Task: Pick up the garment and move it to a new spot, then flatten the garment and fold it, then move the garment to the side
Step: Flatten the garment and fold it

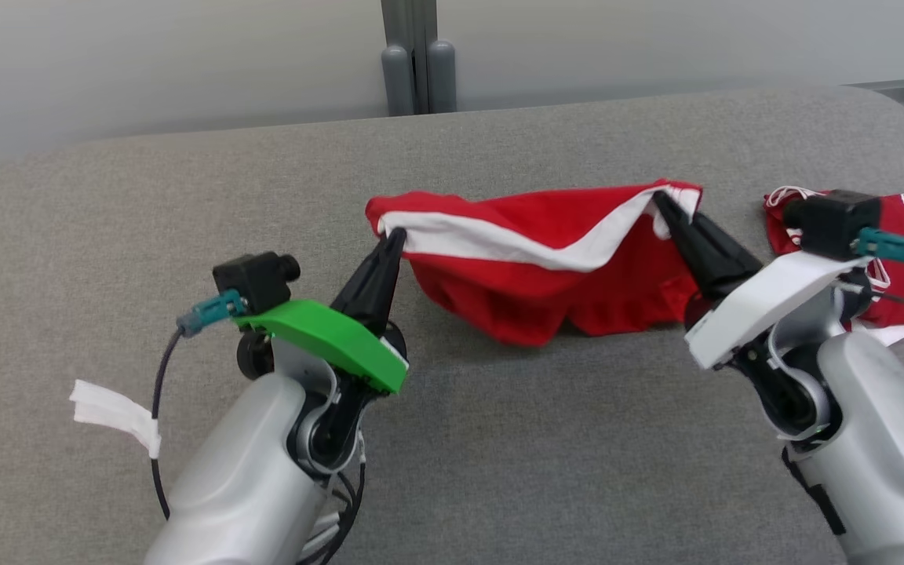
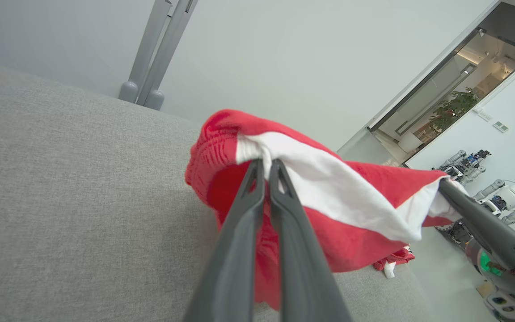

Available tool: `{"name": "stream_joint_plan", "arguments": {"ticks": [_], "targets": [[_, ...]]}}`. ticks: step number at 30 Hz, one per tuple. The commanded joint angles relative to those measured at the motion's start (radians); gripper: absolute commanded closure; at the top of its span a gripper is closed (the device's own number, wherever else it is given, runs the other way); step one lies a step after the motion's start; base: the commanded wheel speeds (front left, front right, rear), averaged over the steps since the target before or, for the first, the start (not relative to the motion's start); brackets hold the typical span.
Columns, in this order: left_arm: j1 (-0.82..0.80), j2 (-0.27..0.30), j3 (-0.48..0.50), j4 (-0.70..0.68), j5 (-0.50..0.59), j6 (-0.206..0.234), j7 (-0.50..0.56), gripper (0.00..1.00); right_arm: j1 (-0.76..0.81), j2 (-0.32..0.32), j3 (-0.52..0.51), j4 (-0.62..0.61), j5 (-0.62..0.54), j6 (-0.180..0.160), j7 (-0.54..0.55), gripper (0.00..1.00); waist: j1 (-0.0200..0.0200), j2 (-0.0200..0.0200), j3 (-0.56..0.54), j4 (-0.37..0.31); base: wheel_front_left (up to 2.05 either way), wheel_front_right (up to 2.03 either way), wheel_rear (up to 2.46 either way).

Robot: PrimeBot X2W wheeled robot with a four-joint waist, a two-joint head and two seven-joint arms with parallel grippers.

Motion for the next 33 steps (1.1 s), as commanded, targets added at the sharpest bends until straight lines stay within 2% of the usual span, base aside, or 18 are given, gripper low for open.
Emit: {"name": "stream_joint_plan", "arguments": {"ticks": [1,5,8,12,16,22,26,30,33], "targets": [[-0.031,0.007,0.009,-0.047,-0.016,-0.004,0.011,1.0,0.001,-0.01,-0.023,-0.042,-0.003,0.0,-0.002,1.0,0.0,0.0,-0.003,0.0,0.0,0.0,0.0],[-0.073,0.015,0.029,-0.153,-0.041,0.027,0.06,1.0,-0.034,-0.022,-0.077,-0.137,-0.004,0.0,0.036,1.0,0.0,0.0,0.012,-0.012,0.0,0.0,0.0],[-0.137,0.022,0.047,-0.193,-0.035,0.073,0.093,1.0,-0.094,-0.033,-0.092,-0.162,-0.012,0.0,0.091,1.0,0.0,0.0,0.054,-0.03,0.0,0.0,0.0],[-0.268,0.025,0.078,-0.169,-0.003,0.126,0.095,1.0,-0.241,-0.027,-0.092,-0.105,-0.013,0.0,0.131,1.0,0.0,0.0,0.156,-0.065,0.0,0.0,0.0],[-0.431,0.023,0.103,-0.087,0.07,0.152,0.016,1.0,-0.438,0.014,-0.125,0.02,0.017,0.0,0.102,1.0,0.0,0.0,0.259,-0.085,0.0,0.0,0.0],[-0.675,0.006,0.13,0.034,0.17,0.134,-0.091,1.0,-0.733,0.047,-0.144,0.189,-0.021,0.0,-0.02,1.0,0.0,0.0,0.358,-0.107,0.0,0.0,0.0],[-0.795,-0.006,0.226,0.009,0.232,0.121,-0.105,1.0,-0.889,0.069,-0.151,0.243,-0.07,-0.001,-0.162,1.0,0.0,0.0,0.405,-0.118,0.0,0.0,0.0],[-0.79,-0.017,0.345,-0.08,0.314,0.094,-0.103,1.0,-0.97,0.064,-0.126,0.275,-0.101,-0.001,-0.263,1.0,0.0,0.0,0.435,-0.111,0.0,0.0,0.0],[-0.729,-0.024,0.374,-0.101,0.348,0.063,-0.103,1.0,-0.939,0.049,-0.08,0.296,-0.078,-0.001,-0.252,1.0,0.0,0.0,0.448,-0.095,0.0,0.0,0.0]]}}
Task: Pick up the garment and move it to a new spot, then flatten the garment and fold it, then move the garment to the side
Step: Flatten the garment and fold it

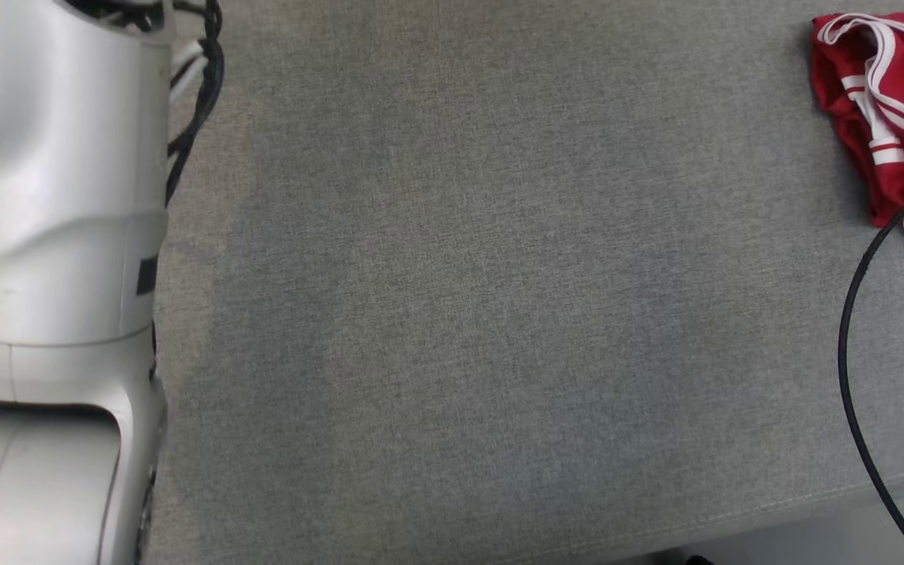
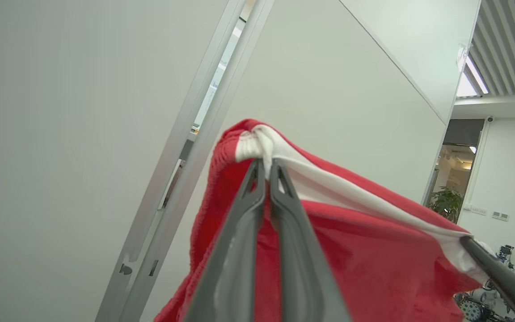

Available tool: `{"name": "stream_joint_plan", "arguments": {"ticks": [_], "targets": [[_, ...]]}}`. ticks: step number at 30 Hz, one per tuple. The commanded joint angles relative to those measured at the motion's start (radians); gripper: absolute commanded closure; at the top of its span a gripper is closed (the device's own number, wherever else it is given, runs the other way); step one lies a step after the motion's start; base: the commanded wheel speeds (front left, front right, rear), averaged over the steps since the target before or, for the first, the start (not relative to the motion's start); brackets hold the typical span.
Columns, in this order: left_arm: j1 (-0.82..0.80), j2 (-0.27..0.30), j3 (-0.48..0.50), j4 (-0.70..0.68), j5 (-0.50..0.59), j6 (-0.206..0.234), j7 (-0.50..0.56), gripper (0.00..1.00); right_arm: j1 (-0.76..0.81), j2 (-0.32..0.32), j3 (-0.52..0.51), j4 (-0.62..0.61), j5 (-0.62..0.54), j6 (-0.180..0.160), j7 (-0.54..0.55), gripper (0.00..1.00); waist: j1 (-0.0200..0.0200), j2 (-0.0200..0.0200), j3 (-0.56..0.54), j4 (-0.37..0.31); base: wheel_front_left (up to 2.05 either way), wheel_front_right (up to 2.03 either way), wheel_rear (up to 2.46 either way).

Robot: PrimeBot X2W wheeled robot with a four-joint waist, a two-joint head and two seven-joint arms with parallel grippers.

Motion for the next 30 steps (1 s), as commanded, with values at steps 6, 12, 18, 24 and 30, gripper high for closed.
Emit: {"name": "stream_joint_plan", "arguments": {"ticks": [6,12,18,24,30], "targets": [[0.24,0.004,-0.059,0.017,-0.02,-0.046,-0.003,1.0,0.208,-0.072,0.142,0.003,0.114,-0.001,0.104,1.0,-0.0002,0.0,0.019,0.041,0.0,0.0,0.0],[0.518,0.002,-0.123,0.027,-0.043,-0.066,-0.003,1.0,0.489,-0.186,0.23,-0.114,0.238,-0.001,0.257,1.0,-0.0002,0.0,-0.083,0.068,0.0,0.0,0.0],[0.755,0.023,-0.14,0.021,-0.025,-0.07,-0.003,1.0,0.798,-0.31,0.214,-0.287,0.303,-0.002,0.484,1.0,-0.0002,0.0,-0.218,0.075,0.0,0.0,0.0],[0.968,0.083,-0.173,0.003,0.005,-0.07,0.0,1.0,1.114,-0.339,0.128,-0.446,0.326,-0.003,0.716,1.0,-0.0002,0.0,-0.35,0.076,0.0,0.0,0.0],[1.182,0.134,-0.208,-0.093,-0.014,-0.035,0.077,1.0,1.421,-0.282,-0.006,-0.62,0.305,-0.003,0.962,1.0,-0.0002,0.0,-0.437,0.089,0.0,0.0,0.0]]}}
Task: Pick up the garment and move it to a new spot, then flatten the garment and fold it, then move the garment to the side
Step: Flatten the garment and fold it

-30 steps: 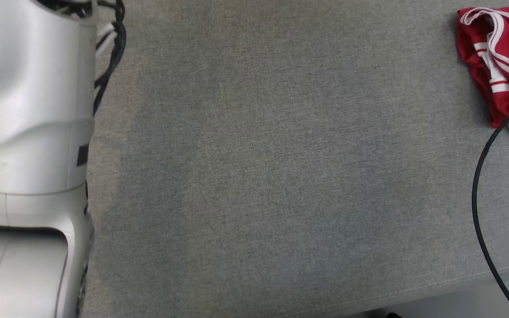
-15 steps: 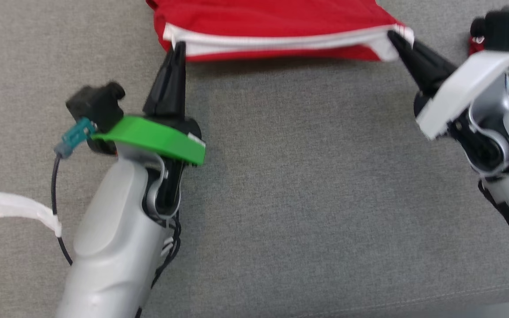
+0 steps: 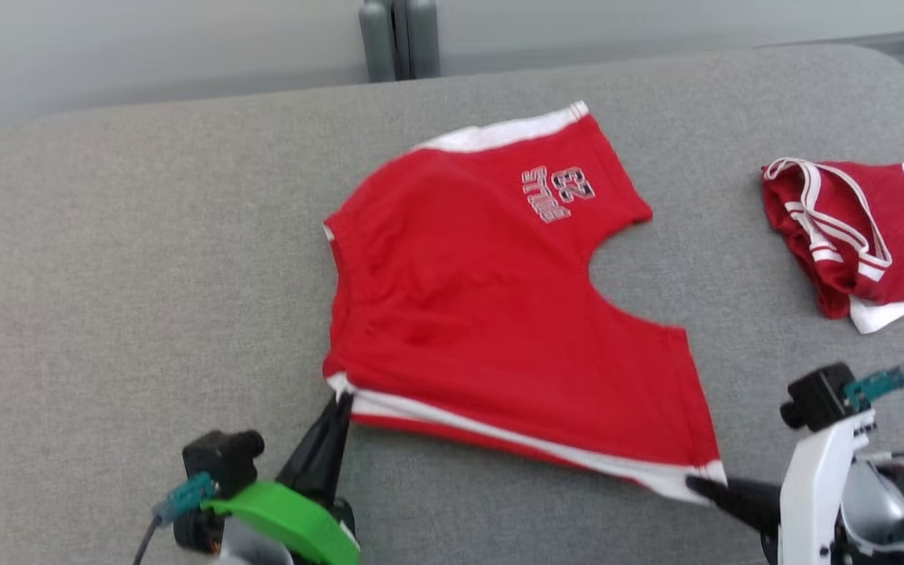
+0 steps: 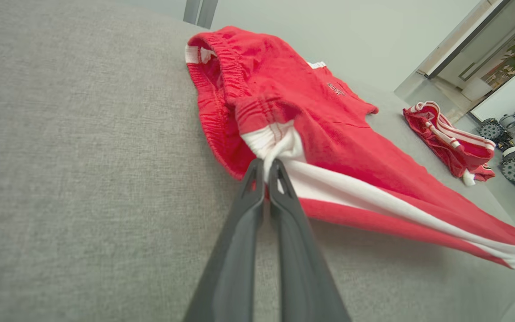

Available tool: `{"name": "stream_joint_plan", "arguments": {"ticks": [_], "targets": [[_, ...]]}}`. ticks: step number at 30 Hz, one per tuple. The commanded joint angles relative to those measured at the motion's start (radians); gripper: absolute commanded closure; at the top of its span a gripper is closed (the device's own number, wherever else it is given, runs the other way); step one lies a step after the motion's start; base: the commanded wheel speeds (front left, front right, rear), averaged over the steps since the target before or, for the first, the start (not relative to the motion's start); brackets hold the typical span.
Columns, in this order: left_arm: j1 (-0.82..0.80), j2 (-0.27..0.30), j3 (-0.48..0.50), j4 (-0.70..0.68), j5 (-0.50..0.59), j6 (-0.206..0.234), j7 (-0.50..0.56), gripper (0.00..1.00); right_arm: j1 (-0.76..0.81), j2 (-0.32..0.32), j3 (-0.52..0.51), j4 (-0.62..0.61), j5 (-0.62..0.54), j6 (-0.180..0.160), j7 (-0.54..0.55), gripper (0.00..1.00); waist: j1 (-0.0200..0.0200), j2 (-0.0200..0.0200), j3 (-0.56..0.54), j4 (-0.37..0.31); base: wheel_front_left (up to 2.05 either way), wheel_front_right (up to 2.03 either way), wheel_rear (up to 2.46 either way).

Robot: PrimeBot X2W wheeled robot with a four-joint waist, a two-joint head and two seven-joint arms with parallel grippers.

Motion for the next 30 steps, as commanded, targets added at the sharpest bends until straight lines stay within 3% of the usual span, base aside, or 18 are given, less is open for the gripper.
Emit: {"name": "stream_joint_plan", "arguments": {"ticks": [1,8,13,19,25,30], "targets": [[0.058,0.027,0.005,-0.025,-0.008,0.023,0.02,1.0,0.071,0.011,-0.037,-0.021,-0.022,-0.003,0.051,1.0,0.0001,0.0,-0.1,0.018,0.0,0.0,0.0],[0.29,0.102,-0.054,-0.246,-0.002,0.118,0.181,1.0,0.309,0.173,-0.2,-0.209,-0.106,-0.002,0.27,1.0,0.0001,0.0,-0.125,0.038,0.0,0.0,0.0],[0.332,0.113,-0.061,-0.401,-0.019,0.151,0.232,1.0,0.277,0.235,-0.269,-0.313,-0.163,-0.002,0.276,1.0,0.0001,0.0,-0.121,0.05,0.0,0.0,0.0],[0.174,0.081,-0.079,-0.395,0.01,0.14,0.279,1.0,0.089,0.166,-0.262,-0.235,-0.175,-0.002,0.212,1.0,0.0001,0.0,-0.088,0.062,0.0,0.0,0.0],[-0.029,0.005,-0.081,-0.247,0.008,0.124,0.3,1.0,-0.143,0.082,-0.202,-0.08,-0.19,-0.002,0.127,1.0,0.0001,0.0,-0.021,0.081,0.0,0.0,0.0],[-0.175,-0.047,-0.065,-0.113,0.009,0.125,0.282,1.0,-0.342,0.026,-0.084,0.06,-0.242,-0.002,0.007,1.0,0.0001,0.0,0.048,0.092,0.0,0.0,0.0]]}}
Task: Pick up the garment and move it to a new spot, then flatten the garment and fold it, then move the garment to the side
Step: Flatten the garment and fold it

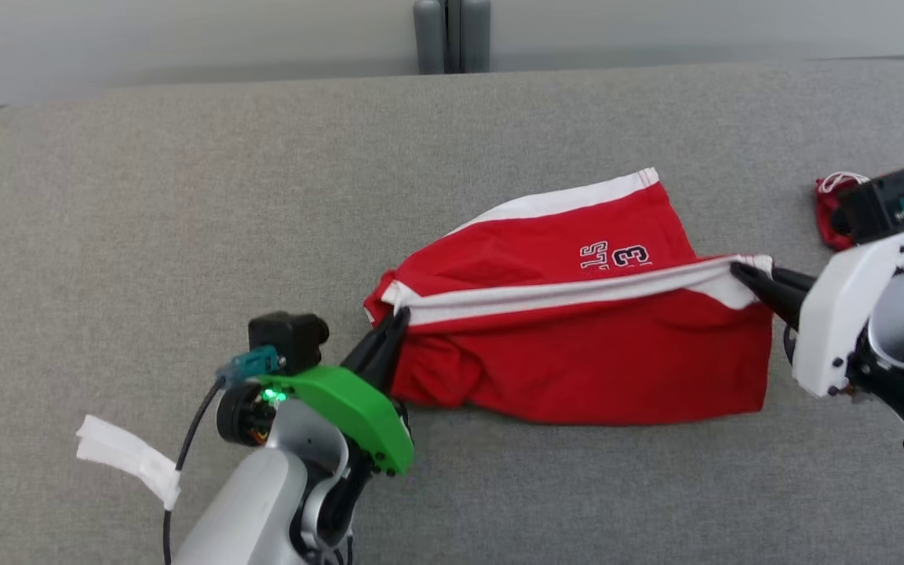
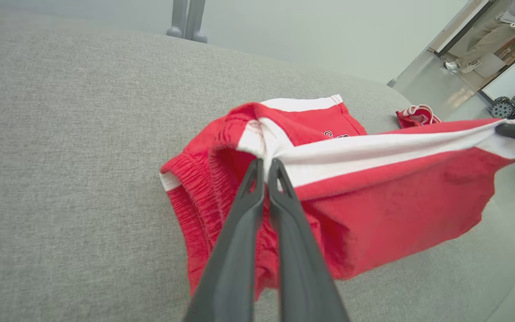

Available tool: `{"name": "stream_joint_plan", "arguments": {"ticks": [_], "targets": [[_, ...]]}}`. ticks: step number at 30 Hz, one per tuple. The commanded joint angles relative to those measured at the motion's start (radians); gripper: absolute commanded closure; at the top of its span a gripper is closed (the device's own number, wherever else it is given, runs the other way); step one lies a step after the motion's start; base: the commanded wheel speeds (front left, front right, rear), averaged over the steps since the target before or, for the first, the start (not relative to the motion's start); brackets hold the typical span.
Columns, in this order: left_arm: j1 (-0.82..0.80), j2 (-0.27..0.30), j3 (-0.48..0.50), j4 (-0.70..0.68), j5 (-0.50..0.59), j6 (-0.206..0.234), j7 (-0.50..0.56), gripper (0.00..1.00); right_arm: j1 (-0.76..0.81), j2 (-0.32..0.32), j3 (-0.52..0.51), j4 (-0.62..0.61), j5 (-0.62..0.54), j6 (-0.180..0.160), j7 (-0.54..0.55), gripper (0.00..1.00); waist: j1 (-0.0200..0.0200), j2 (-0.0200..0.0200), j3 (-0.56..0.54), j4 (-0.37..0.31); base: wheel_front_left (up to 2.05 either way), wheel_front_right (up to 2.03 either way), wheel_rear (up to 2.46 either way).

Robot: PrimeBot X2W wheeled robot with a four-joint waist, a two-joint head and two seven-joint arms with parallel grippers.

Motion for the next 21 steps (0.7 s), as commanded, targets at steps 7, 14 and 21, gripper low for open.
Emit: {"name": "stream_joint_plan", "arguments": {"ticks": [7,14,21], "targets": [[-0.17,-0.047,0.023,0.143,0.001,0.038,-0.078,1.0,-0.233,-0.044,0.129,0.211,-0.062,-0.002,-0.166,1.0,0.0001,0.0,0.135,0.053,0.0,0.0,0.0],[-0.276,-0.062,-0.014,0.221,-0.043,0.069,-0.137,1.0,-0.386,-0.043,0.194,0.393,-0.095,-0.002,-0.293,1.0,0.0001,0.0,0.201,0.094,0.0,0.0,0.0],[-0.324,-0.064,-0.103,0.232,-0.139,0.1,-0.177,0.87,-0.484,-0.029,0.242,0.522,-0.11,-0.002,-0.375,1.0,0.0001,0.0,0.234,0.113,0.0,0.0,0.0]]}}
